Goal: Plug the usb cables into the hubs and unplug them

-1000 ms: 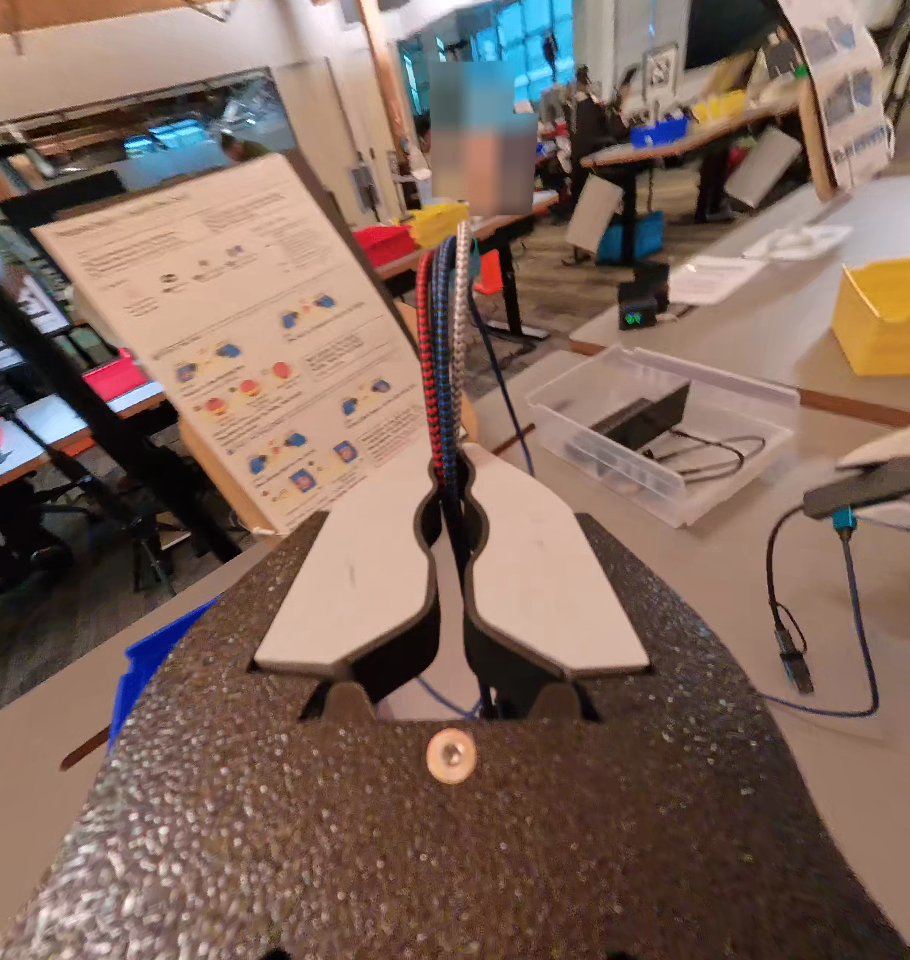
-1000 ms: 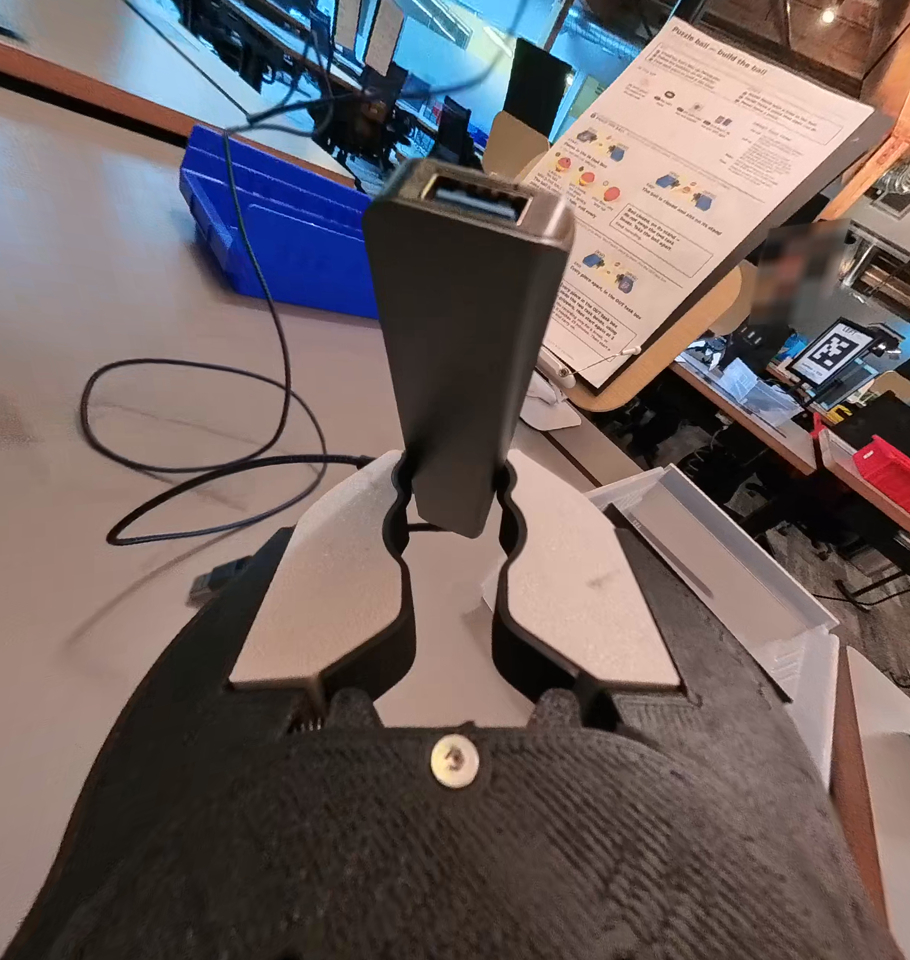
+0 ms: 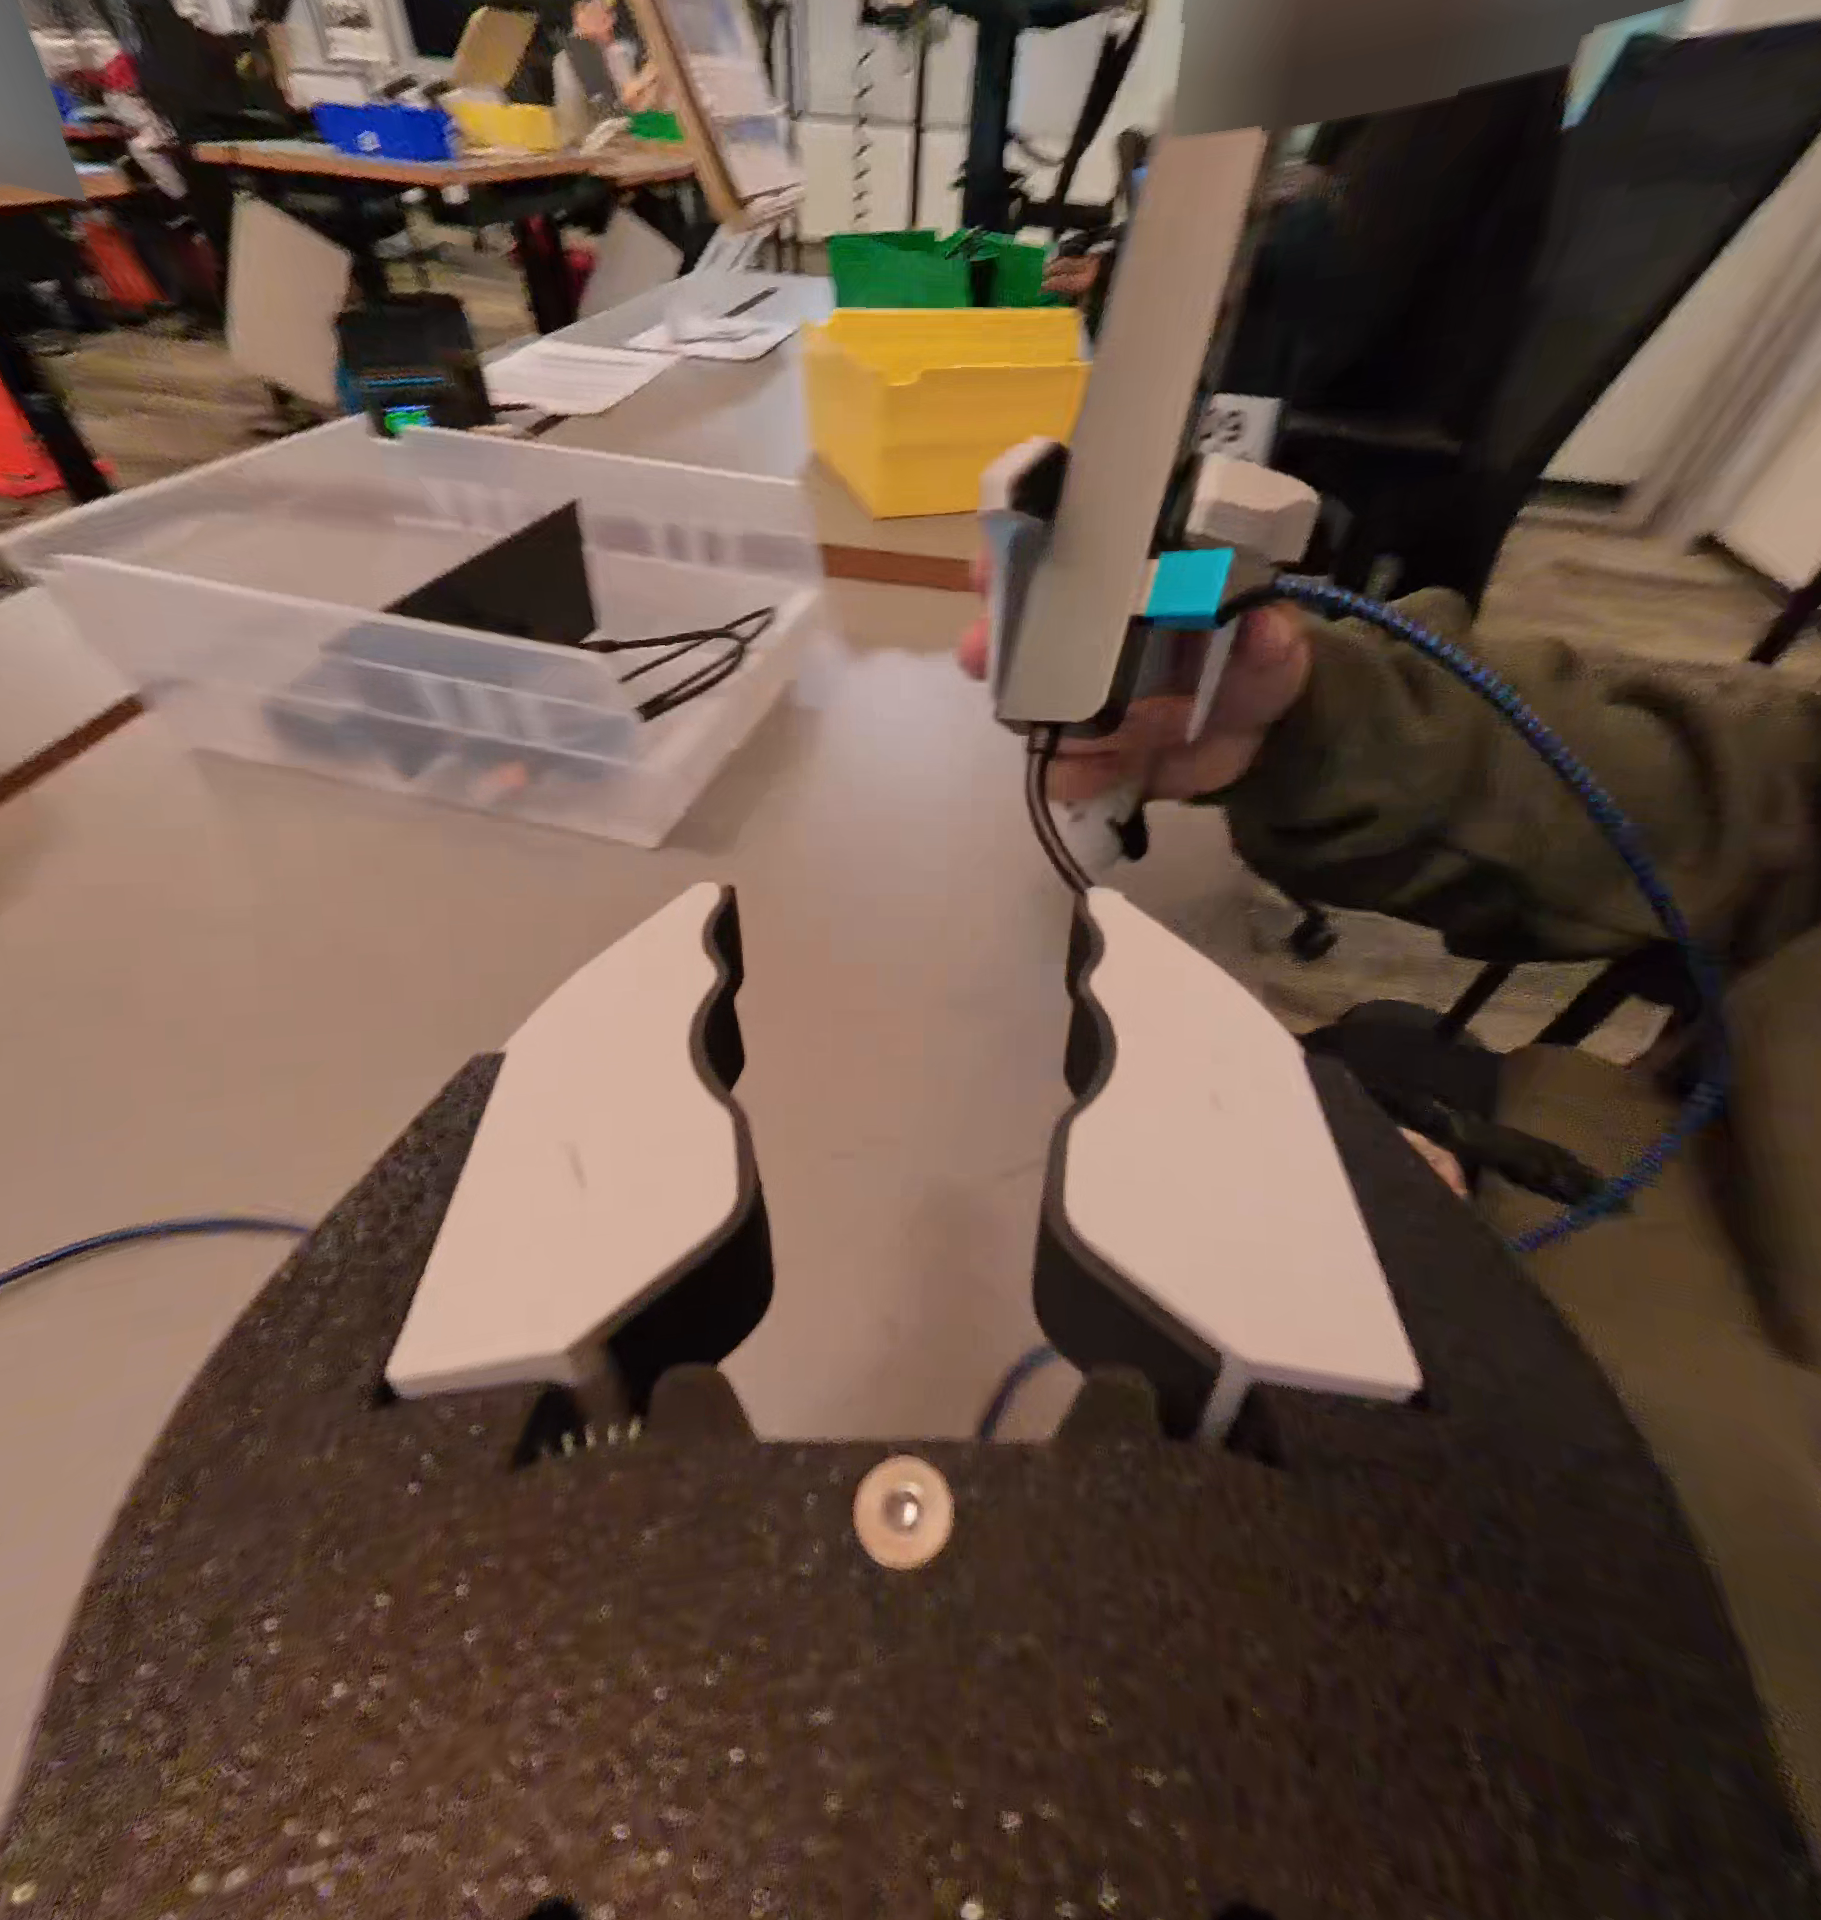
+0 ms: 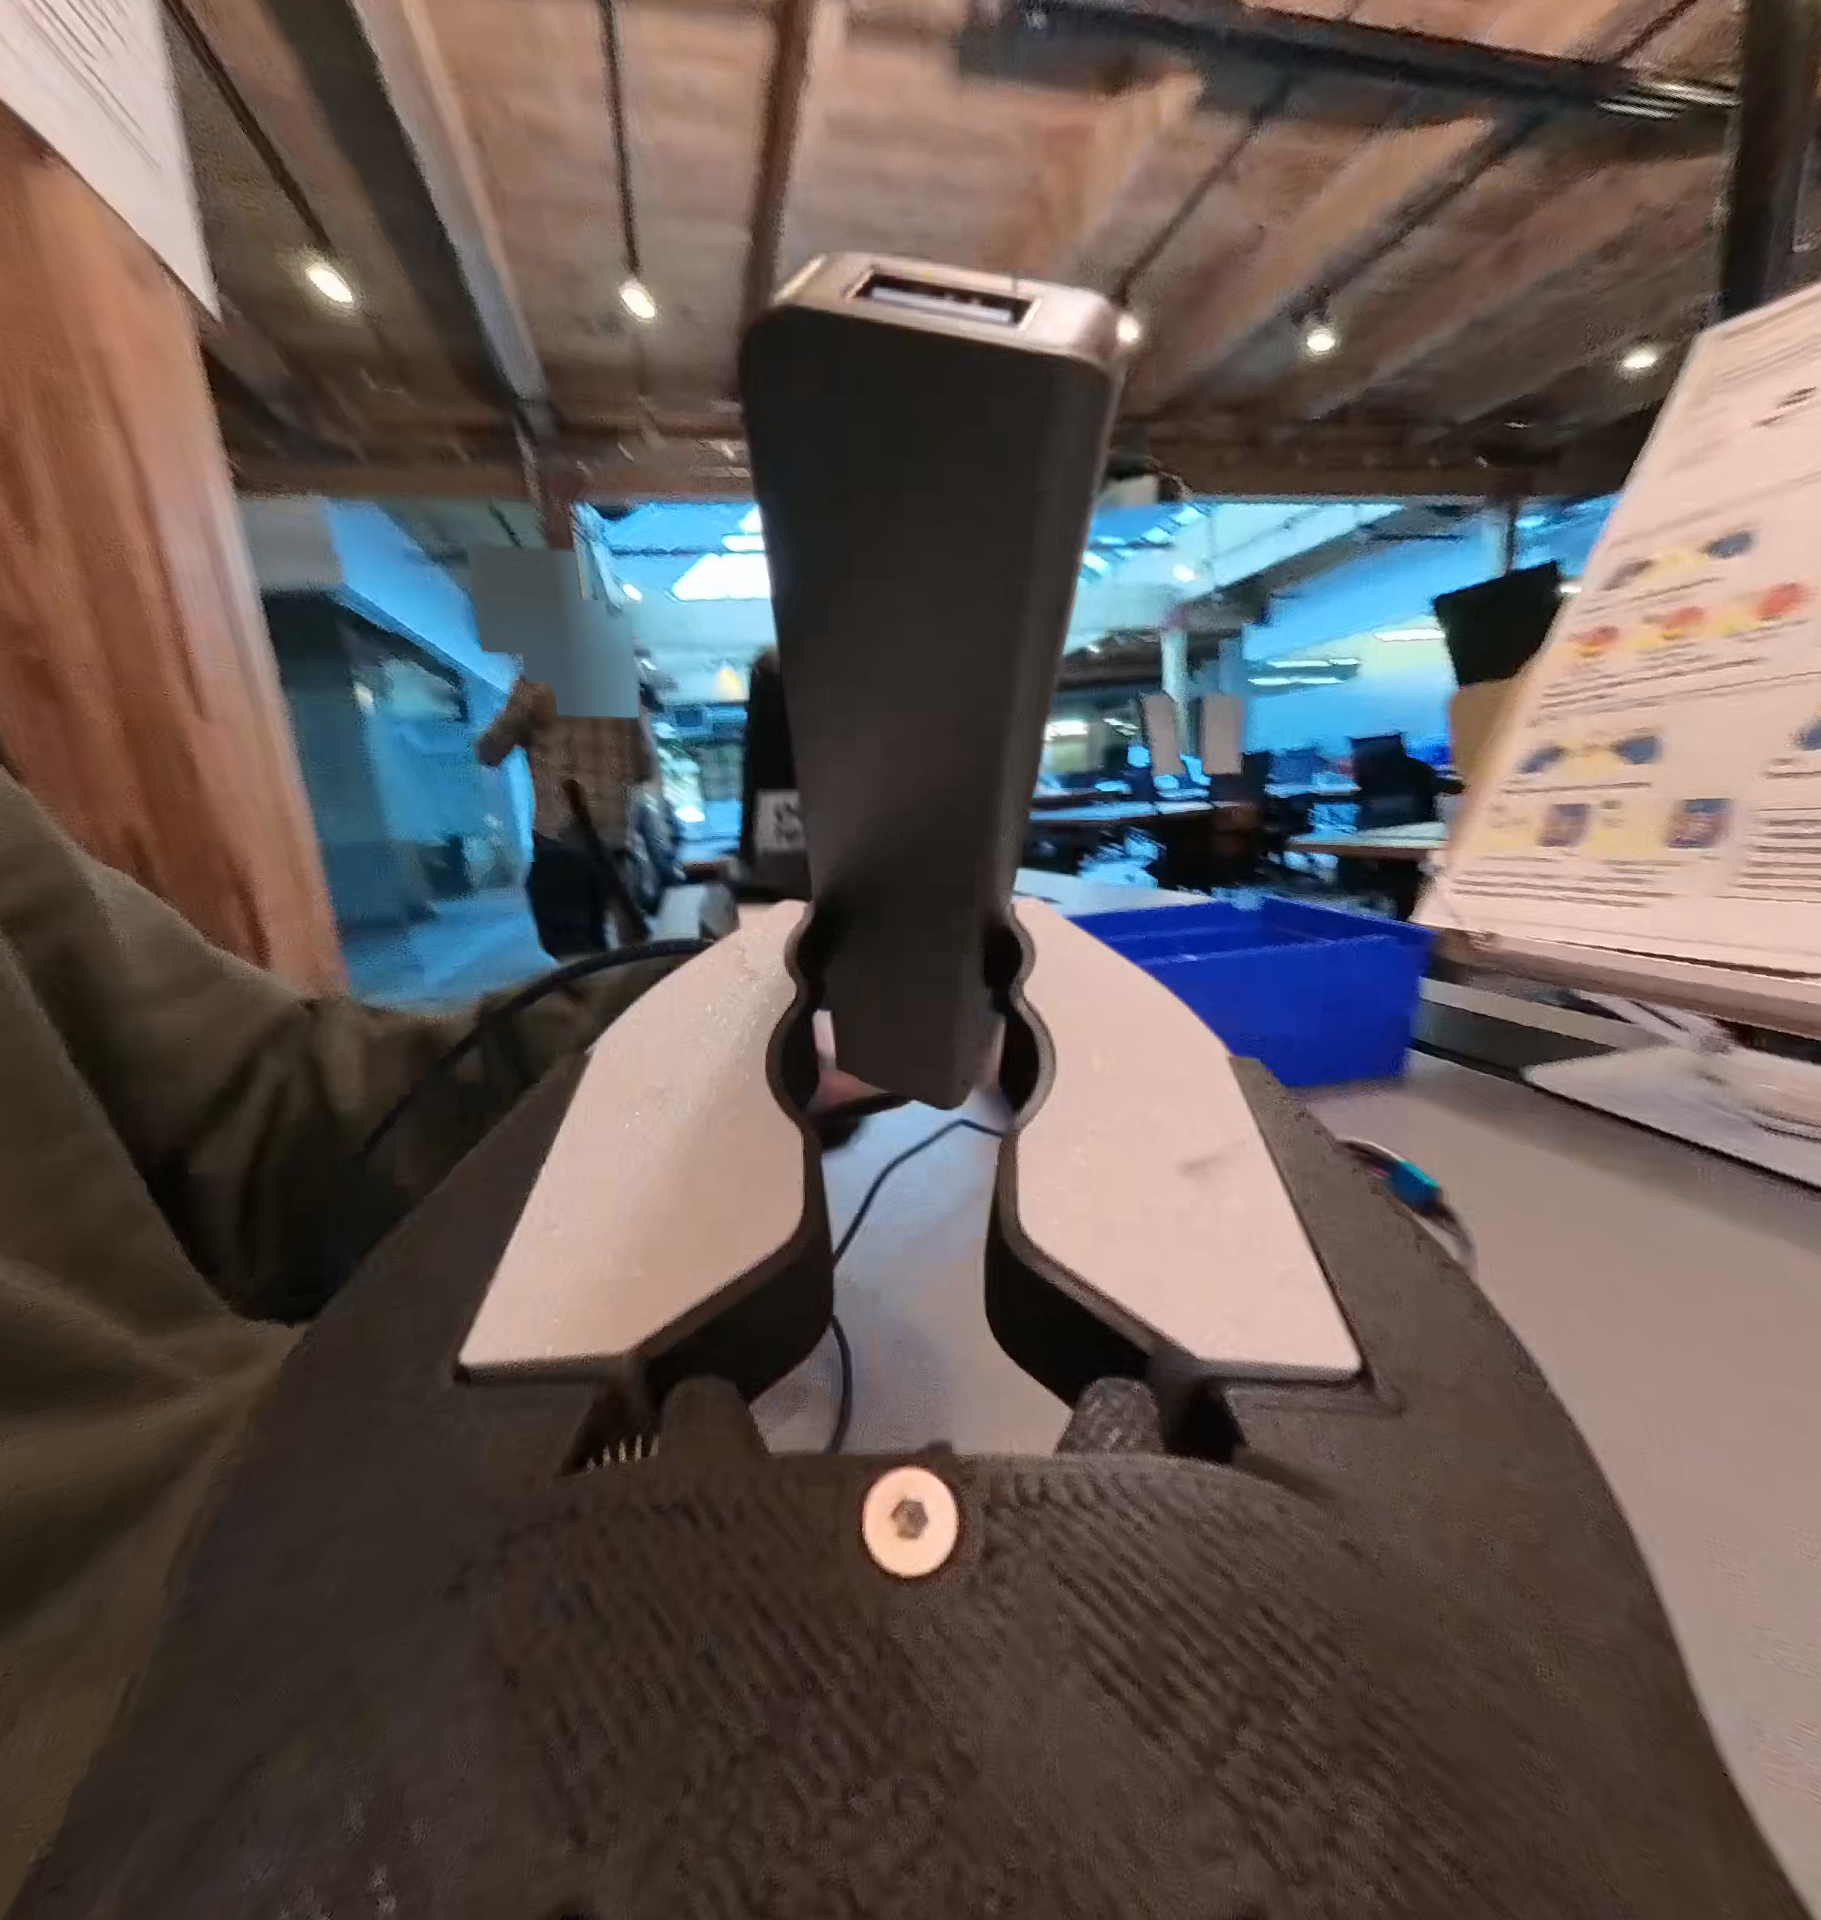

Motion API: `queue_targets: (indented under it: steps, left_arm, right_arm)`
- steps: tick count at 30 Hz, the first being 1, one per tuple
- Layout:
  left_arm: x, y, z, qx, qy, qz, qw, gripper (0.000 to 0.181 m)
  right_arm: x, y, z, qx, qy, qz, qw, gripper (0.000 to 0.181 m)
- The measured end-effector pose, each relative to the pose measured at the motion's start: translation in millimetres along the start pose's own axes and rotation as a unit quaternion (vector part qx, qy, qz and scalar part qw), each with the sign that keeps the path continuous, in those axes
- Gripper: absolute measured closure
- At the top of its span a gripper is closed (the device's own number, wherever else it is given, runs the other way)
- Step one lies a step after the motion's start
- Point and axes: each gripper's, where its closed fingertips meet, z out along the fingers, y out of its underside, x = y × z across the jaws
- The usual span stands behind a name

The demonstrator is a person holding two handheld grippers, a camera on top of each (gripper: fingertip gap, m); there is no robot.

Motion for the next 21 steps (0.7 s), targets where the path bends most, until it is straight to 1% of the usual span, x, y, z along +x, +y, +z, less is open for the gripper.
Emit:
queue_targets:
  steps: [2,3,5,7,10,12,14,16,19,20,21]
  left_arm:
    - [14,7,14,0.025,0.033,-0.015,0.999,0.123]
    - [24,7,19,0.040,0.063,-0.029,0.997,0.121]
    - [36,-1,22,0.085,0.108,-0.063,0.989,0.121]
    - [42,-8,22,0.122,0.144,-0.091,0.978,0.126]
    - [33,-9,23,0.148,0.129,-0.108,0.974,0.148]
    - [35,-19,15,0.192,0.147,-0.121,0.963,0.152]
    - [35,-24,9,0.217,0.166,-0.153,0.950,0.152]
    - [33,-21,6,0.220,0.177,-0.169,0.944,0.153]
    - [28,-18,2,0.219,0.166,-0.167,0.947,0.152]
    - [27,-17,0,0.222,0.162,-0.159,0.948,0.149]
    - [23,-14,1,0.217,0.148,-0.156,0.952,0.140]
  right_arm:
    - [-5,1,7,0.027,-0.015,0.012,0.999,0.150]
    - [-7,2,10,0.035,-0.021,0.018,0.999,0.150]
    - [-7,5,15,0.039,-0.027,0.024,0.999,0.150]
    - [-7,6,18,0.051,-0.029,0.019,0.998,0.150]
    - [-6,5,24,0.072,-0.036,0.037,0.996,0.150]
    - [-4,9,29,0.074,-0.039,0.044,0.996,0.150]
    - [-4,15,34,0.073,-0.042,0.043,0.995,0.150]
    - [-5,12,37,0.095,-0.057,0.047,0.993,0.151]
    - [-3,14,47,0.097,-0.057,0.043,0.993,0.150]
    - [-5,11,49,0.110,-0.066,0.043,0.991,0.151]
    - [-6,7,52,0.125,-0.073,0.045,0.988,0.151]
